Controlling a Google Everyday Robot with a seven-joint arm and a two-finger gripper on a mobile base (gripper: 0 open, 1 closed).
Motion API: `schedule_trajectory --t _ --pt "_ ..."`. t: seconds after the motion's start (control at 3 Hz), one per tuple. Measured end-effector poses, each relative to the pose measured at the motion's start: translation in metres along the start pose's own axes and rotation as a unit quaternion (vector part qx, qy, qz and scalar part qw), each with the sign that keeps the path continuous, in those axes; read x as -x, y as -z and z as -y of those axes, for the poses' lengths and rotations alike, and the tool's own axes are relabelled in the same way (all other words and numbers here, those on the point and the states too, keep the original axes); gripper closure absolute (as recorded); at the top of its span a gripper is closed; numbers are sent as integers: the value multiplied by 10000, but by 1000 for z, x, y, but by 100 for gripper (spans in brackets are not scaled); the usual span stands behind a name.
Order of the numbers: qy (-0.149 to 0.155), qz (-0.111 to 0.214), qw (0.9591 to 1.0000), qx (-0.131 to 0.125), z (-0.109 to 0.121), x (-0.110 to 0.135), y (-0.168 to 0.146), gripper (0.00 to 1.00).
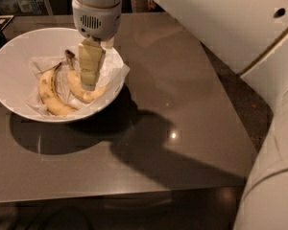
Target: Pick banana from white bowl
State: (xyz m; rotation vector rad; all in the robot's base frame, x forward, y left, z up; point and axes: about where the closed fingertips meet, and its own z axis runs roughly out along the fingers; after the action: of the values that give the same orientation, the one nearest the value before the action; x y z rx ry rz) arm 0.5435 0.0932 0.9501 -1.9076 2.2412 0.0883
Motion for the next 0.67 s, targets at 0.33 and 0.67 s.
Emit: schedule_trajectory --t 0.33,0.67 --pt "141 -91 9999 -7 3 13 -8 16" --pt "366 -255 9989 -135 3 27 -18 23"
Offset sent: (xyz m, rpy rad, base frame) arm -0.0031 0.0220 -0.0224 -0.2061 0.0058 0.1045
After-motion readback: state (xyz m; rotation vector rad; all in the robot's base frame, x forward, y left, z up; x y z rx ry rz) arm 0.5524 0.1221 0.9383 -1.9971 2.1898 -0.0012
